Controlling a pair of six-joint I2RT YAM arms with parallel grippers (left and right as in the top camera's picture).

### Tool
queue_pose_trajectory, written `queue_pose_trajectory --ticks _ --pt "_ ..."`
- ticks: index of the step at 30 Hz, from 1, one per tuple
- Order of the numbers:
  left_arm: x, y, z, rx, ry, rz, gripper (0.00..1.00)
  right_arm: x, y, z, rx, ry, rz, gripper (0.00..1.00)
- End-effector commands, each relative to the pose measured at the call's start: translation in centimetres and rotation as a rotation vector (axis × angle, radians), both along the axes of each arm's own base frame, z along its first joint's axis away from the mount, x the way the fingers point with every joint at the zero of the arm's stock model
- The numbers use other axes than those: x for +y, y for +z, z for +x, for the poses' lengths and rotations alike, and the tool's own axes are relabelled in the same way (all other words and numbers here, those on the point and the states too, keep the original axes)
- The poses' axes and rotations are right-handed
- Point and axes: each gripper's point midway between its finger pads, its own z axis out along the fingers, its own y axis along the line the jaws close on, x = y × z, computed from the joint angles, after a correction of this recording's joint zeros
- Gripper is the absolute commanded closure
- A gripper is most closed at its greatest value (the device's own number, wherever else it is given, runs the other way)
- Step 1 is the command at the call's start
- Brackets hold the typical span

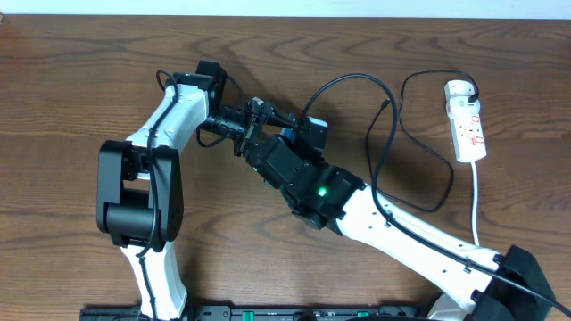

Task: Plug charger to phone and switch on socket
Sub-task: 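Reach the right gripper to the phone's side edge and grasp it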

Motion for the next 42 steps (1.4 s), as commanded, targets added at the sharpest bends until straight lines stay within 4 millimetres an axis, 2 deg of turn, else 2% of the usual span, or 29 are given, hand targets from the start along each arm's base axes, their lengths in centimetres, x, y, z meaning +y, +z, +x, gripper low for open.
queue_pose_trajectory --ticks 1,6,11,16,22,32,40,42 --pt "-0.3 1.9 -0.2 -0.015 0.002 -0.049 0.28 0.2 0.8 0.7 -0.042 -0.028 0.002 0.52" --pt "-0.3 1.9 -0.2 -0.015 0.002 -0.049 0.28 -0.6 1.5 1.5 -0.102 -0.076 -0.025 0.58" --pt "-0.3 1.9 -0.2 -0.015 0.002 -0.049 0.28 -0.3 1.8 1.8 -0.117 -0.079 -0.006 0.58" --pt "-0.3 1.9 -0.2 -0.014 0.002 -0.049 0.28 -0.2 1.1 1.9 -0.108 -0.078 -0.021 0.59" --pt "-0.3 1.9 -0.2 -0.015 0.002 -0.049 0.28 0.5 0.0 1.7 -0.096 -0.063 -0.038 0.64" --pt "-0.3 1.9 -0.2 -0.015 0.002 -0.049 0.28 1.8 0.3 1.0 -0.11 -0.033 -0.017 0.8" --pt "-0.3 1.9 -0.2 -0.015 0.002 -0.049 0.28 1.8 0.3 1.0 -0.112 -0.033 -0.017 0.97" --pt "-0.3 1.8 -0.2 -0.015 0.002 -0.049 0.28 1.6 0.4 1.1 -0.119 -0.039 -0.022 0.99"
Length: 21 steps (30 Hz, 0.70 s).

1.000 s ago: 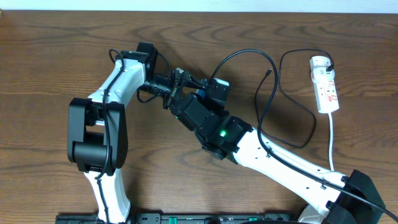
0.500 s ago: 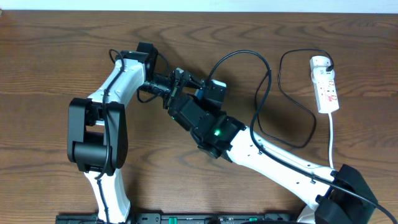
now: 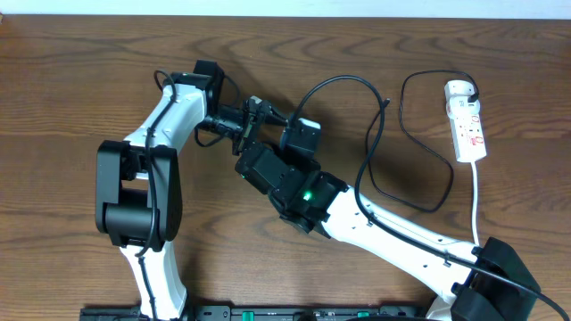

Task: Plug charger to phone and switch on socket
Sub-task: 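Reach the right gripper to the phone's side edge and grasp it, then release the phone from the left gripper and pull the left arm back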

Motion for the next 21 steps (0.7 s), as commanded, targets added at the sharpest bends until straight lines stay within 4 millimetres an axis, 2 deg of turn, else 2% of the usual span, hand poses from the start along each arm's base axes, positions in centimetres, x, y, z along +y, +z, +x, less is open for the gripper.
queue_pose_trajectory --ticks 1,7,11,12,14,18,21 --pt "-0.6 1.6 -0.4 -0.014 -0.009 -0.033 0.28 0.6 0.9 0.2 -0.034 0.016 -0.004 0.99" --pt "-0.5 1.4 -0.3 -0.027 -0.009 -0.024 0.27 0.3 1.7 0.3 -0.053 0.009 -0.003 0.99" --pt "-0.2 1.4 0.8 -0.088 0.002 -0.033 0.14 -1.0 3.5 0.5 -0.102 -0.017 -0.021 0.99" --pt "0.1 1.5 1.2 -0.103 0.011 -0.035 0.03 -1.3 3.9 0.5 -0.106 -0.023 -0.02 0.99" --pt "0.9 1.5 2.0 -0.122 0.037 -0.037 0.0 -1.9 4.8 0.4 -0.104 -0.025 0.004 0.99" --pt "3.7 1.7 3.5 -0.153 0.105 -0.035 0.01 -3.0 6.9 0.1 -0.074 -0.01 0.09 0.99" --pt "6.1 2.8 4.2 -0.21 0.151 -0.033 0.01 -4.6 8.4 0.1 -0.055 -0.018 0.147 0.99"
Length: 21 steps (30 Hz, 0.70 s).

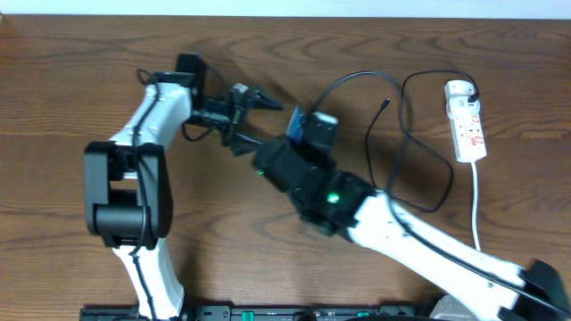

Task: Plug charger to phone and switch on socket
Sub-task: 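Release the phone from the left gripper and pull the left arm back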

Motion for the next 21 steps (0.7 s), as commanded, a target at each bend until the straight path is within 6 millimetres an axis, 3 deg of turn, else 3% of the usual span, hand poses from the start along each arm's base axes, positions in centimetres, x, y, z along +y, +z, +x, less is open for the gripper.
queue_pose_trajectory --ticks 1,7,13,18,21 --pt "3.0 3.2 0.6 -0.121 0.054 -0.008 0.01 -2.2 3.9 0.5 -0.026 -0.016 0.099 0.99" --pt "7.1 9.7 -0.8 -0.402 0.101 0.027 0.02 -6.0 5.1 0.9 0.022 -0.035 0.183 0.99" --pt "9.0 16.5 -5.2 -0.716 0.098 0.126 0.02 -8.0 2.9 0.9 0.105 -0.019 0.291 0.99" --pt "11.0 17.4 -9.4 -0.772 0.116 0.464 0.02 -6.6 0.8 1.0 0.092 0.134 0.496 0.99" --pt "12.3 17.8 -12.5 -0.777 0.133 0.648 0.02 -5.3 0.6 0.9 0.0 0.301 0.667 0.99"
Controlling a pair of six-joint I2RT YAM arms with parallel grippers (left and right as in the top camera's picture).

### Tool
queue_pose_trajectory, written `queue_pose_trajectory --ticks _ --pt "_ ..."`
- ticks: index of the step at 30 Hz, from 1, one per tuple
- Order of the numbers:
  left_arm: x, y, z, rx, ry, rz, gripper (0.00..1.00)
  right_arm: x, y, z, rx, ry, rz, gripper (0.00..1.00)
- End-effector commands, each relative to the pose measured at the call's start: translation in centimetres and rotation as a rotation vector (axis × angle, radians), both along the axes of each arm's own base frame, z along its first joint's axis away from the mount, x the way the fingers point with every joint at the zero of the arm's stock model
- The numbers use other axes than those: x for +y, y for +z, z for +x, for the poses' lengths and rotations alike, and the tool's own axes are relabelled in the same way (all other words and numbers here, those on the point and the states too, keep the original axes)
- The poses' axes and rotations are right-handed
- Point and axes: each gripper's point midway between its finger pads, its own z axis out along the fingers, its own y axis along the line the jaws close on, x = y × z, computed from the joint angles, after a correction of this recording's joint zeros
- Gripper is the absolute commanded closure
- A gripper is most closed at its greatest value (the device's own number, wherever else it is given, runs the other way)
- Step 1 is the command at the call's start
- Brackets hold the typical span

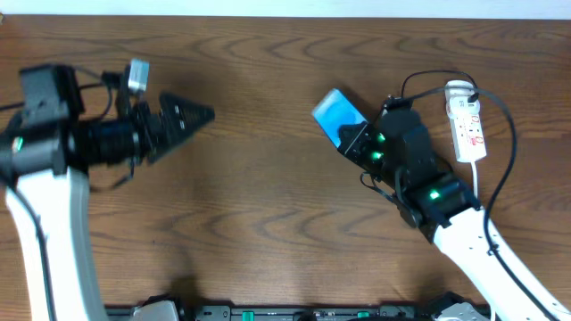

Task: Plug charger to phone and switch on socket

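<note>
In the overhead view my right gripper (359, 140) is shut on the phone (338, 115), whose blue screen tilts up at centre right, lifted off the table. The black charger cable (423, 79) loops from the white power strip (466, 120) at the far right and drapes over my right arm. Its plug end is lost against the dark wrist. My left gripper (207, 114) hangs high at the left, pointing right, holding nothing. Its fingers (183, 114) merge into one dark wedge, so their gap does not show.
The brown wooden table (268, 205) carries the power strip's white lead (476, 201), which runs down toward the front right. The left arm's body fills the left edge.
My left arm has pulled far to the left and risen toward the camera. My right gripper has carried the phone right, close to the power strip, and the cable now lies over that arm.
Both grippers were crowded together at the phone in the table's middle, and stayed so at the second moment. Then my left gripper stood open just left of the phone, which the right gripper held. Now the arms are wide apart, the phone beside the power strip.
</note>
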Motion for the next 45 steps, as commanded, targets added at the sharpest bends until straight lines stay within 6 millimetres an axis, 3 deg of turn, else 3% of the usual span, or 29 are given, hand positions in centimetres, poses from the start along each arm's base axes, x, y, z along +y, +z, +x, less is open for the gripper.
queue_pose_trajectory --ticks 1,6,9,12,15,18,24,30,34,39,45 --pt "2.8 -0.8 -2.5 -0.033 0.11 0.273 0.02 2.1 0.4 -2.5 -0.068 0.245 0.196 0.99" --pt "3.6 0.5 -7.4 -0.113 0.199 0.417 0.02 -0.5 -0.8 -2.4 -0.131 0.188 0.375 0.99" --pt "3.2 0.7 -10.0 -0.177 0.222 0.436 0.02 -1.7 -1.8 -2.4 -0.122 0.141 0.411 0.99" --pt "2.7 -0.4 -12.1 -0.205 0.259 0.42 0.02 -1.8 -1.9 -2.5 -0.138 0.14 0.409 0.99" --pt "2.5 -2.3 -12.5 -0.21 0.337 0.359 0.01 -1.8 -1.8 -2.5 -0.144 0.142 0.41 0.99" --pt "2.9 -4.3 -11.1 -0.179 0.457 0.239 0.02 -1.8 -1.5 -2.5 -0.154 0.144 0.412 0.99" --pt "3.9 -9.8 -5.4 0.016 0.7 -0.131 0.02 -1.6 -1.5 -2.6 -0.151 0.155 0.415 0.99" --pt "1.9 -13.3 -0.9 0.163 0.698 -0.501 0.02 -1.5 -1.6 -2.8 -0.145 0.164 0.417 0.99" --pt "-0.7 -13.4 1.0 0.168 0.616 -0.583 0.02 -1.7 -1.6 -2.5 -0.128 0.138 0.434 0.99" --pt "-5.6 -12.0 2.6 0.104 0.444 -0.615 0.02 -1.7 -1.6 -2.5 -0.071 0.104 0.492 0.99" --pt "-9.6 -14.7 3.2 0.183 0.363 -0.606 0.02 -0.5 -1.6 -3.2 0.022 0.102 0.576 0.99"
